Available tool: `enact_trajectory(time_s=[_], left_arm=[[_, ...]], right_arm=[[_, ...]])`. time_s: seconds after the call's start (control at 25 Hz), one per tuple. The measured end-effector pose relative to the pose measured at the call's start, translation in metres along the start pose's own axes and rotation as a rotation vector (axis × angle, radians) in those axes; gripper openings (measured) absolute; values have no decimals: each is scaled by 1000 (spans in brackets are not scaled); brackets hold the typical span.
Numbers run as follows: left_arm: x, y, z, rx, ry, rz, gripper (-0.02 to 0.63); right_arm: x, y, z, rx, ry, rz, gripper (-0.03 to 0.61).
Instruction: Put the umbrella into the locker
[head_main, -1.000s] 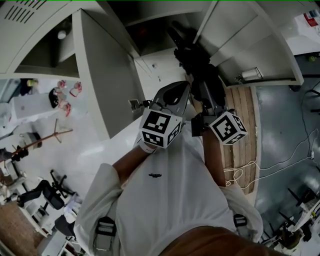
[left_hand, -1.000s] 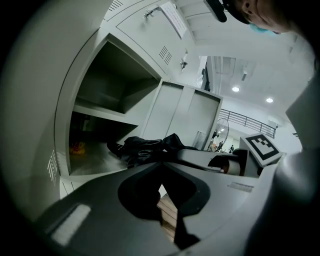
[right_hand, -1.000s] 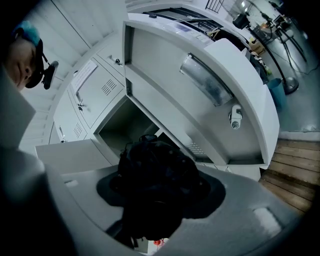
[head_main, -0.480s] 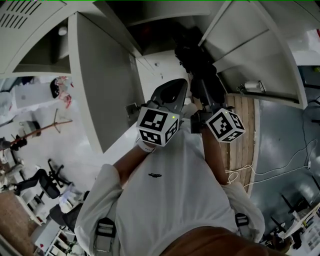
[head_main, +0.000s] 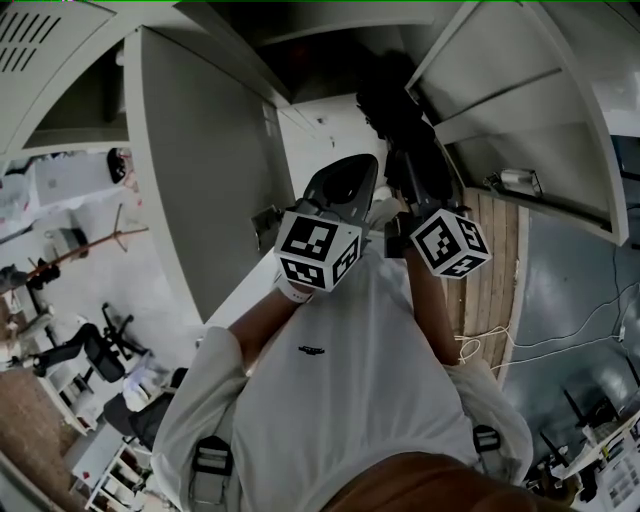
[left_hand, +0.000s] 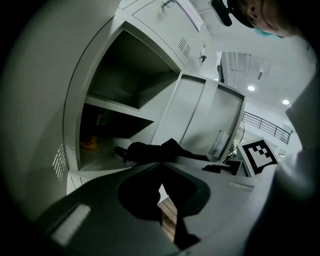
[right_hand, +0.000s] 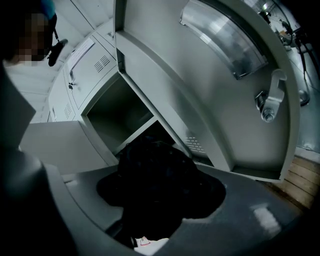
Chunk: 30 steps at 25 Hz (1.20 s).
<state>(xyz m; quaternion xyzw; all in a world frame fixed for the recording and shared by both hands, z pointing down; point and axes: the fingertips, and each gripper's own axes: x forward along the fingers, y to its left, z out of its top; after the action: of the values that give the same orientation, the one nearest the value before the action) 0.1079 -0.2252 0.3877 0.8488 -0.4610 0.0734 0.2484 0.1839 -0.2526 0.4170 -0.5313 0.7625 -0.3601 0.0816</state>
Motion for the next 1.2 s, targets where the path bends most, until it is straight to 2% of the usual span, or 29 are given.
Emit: enact_trajectory(time_s=[0.68, 0.96, 1.2], left_arm=[[-7, 7, -8, -19, -3, 14, 14], [-9, 11, -3, -27, -21, 24, 14], [-11, 14, -2, -34, -28, 34, 13]], right_arm=[[31, -7, -10, -90, 17, -21, 259], [49, -12, -14, -64, 30, -26, 261], [66, -12, -12, -86, 36, -27, 261]])
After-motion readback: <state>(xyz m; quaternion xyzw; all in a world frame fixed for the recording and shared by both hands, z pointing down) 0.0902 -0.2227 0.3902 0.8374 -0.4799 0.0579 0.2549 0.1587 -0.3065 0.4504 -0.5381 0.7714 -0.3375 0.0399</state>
